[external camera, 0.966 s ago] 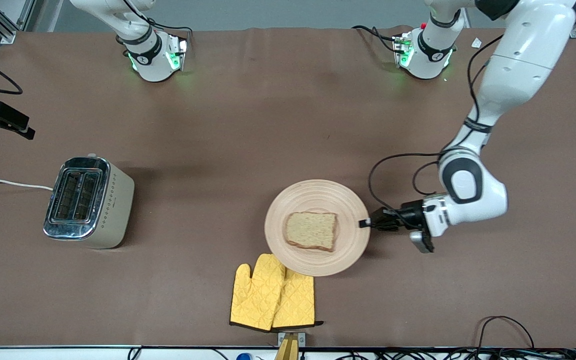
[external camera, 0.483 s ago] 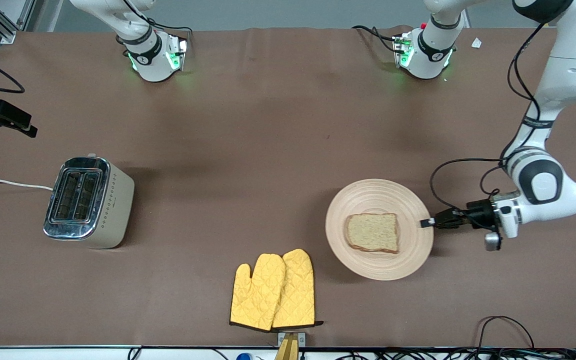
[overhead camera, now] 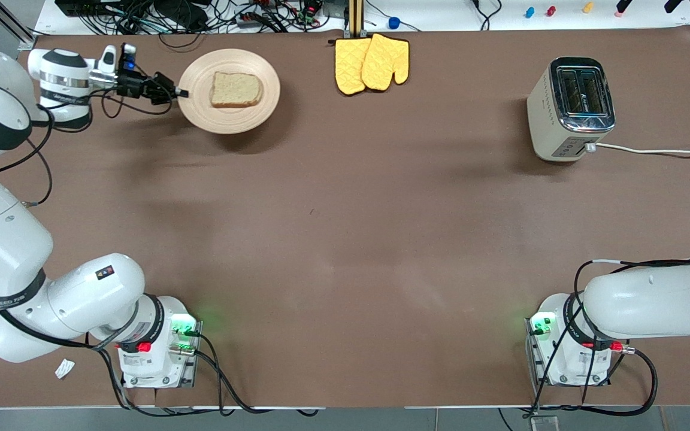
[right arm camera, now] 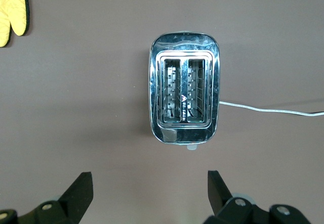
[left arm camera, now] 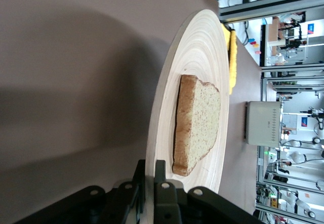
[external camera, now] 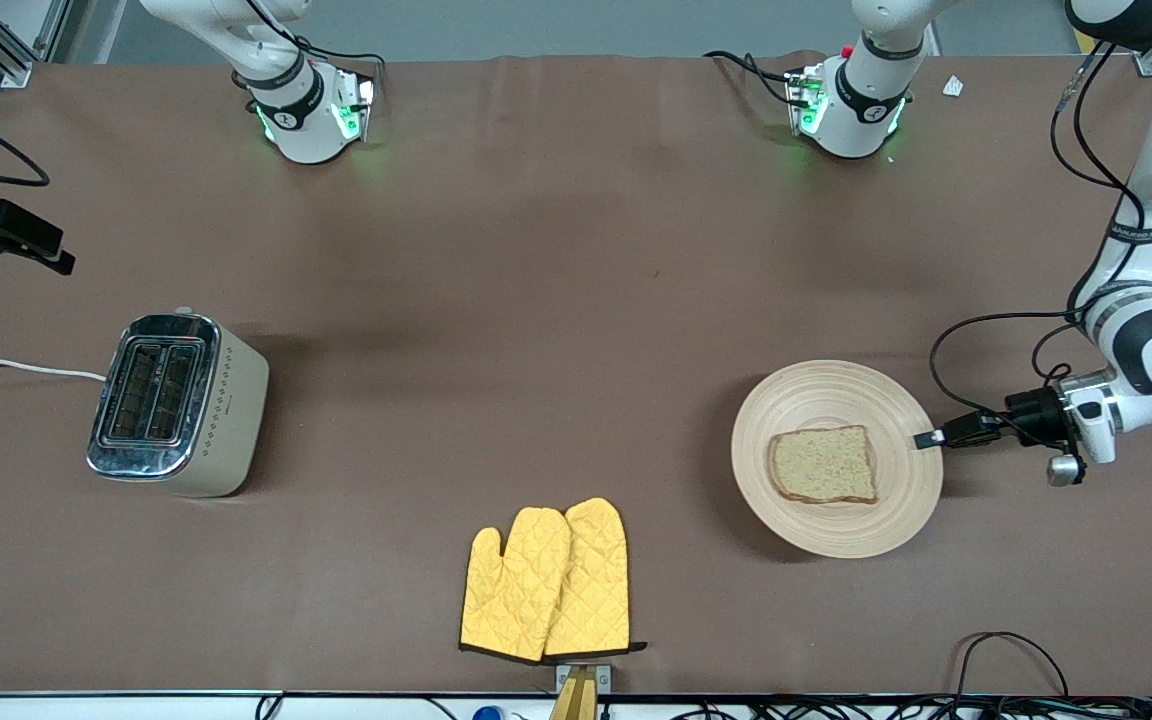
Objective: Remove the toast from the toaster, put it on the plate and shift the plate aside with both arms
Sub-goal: 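Slide the plate with the left gripper away from the toaster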
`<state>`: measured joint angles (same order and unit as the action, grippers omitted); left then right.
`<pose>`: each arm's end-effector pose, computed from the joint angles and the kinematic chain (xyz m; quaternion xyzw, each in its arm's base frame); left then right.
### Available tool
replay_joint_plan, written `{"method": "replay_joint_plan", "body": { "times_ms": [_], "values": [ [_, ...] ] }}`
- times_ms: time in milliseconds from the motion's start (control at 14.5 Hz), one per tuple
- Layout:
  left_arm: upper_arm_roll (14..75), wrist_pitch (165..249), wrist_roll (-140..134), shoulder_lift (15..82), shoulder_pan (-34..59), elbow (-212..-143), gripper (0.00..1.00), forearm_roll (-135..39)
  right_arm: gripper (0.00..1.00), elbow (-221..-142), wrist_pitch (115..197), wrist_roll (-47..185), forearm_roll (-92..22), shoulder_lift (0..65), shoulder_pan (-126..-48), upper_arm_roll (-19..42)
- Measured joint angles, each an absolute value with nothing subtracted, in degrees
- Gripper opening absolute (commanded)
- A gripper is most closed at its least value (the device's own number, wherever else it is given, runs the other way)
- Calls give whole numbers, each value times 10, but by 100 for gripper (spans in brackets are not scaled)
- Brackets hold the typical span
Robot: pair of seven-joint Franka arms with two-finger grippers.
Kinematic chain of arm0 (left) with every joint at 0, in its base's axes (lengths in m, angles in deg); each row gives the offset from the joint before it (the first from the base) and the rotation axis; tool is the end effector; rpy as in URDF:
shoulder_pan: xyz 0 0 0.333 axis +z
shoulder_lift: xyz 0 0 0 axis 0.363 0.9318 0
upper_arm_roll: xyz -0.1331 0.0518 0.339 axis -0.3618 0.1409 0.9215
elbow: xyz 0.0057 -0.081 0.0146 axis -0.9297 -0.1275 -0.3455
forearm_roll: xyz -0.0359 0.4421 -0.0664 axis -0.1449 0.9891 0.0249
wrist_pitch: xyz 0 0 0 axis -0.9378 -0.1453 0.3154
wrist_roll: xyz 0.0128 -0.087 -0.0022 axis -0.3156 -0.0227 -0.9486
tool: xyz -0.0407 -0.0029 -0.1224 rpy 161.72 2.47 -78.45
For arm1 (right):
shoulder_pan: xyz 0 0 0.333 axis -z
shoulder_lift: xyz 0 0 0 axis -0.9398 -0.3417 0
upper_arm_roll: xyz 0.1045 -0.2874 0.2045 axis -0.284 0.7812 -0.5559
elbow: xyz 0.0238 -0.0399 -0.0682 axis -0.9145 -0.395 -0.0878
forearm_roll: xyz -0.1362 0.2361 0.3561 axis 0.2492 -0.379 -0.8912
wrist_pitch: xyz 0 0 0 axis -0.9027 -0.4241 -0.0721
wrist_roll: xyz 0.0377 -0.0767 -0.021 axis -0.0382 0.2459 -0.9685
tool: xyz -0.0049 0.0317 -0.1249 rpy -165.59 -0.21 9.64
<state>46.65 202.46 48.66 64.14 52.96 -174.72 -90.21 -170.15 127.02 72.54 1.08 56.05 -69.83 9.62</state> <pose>0.7017 0.1432 0.1764 0.8727 0.0351 0.0516 0.4843 0.6050 -0.0374 0.6699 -0.9997 0.0195 0.0100 0.0085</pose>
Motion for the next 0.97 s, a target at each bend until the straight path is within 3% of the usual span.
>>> {"method": "replay_joint_plan", "body": {
  "times_ms": [207, 345, 483, 621, 966],
  "values": [
    [467, 2025, 487, 662, 557, -1745, 2, -885, 100, -1701, 1270, 725, 11, 561, -698, 96],
    [467, 2025, 487, 682, 568, -1740, 10, -878, 100, -1701, 1270, 725, 11, 561, -698, 96],
    [467, 2024, 487, 697, 571, -1729, 37, -871, 100, -1701, 1270, 725, 11, 561, -698, 96],
    [467, 2023, 487, 705, 571, -1717, 98, -871, 100, -1701, 1270, 725, 11, 561, -698, 96],
    [462, 2018, 463, 705, 570, -1665, 100, -787, 100, -1701, 1271, 725, 11, 561, -698, 96]
  ]
}}
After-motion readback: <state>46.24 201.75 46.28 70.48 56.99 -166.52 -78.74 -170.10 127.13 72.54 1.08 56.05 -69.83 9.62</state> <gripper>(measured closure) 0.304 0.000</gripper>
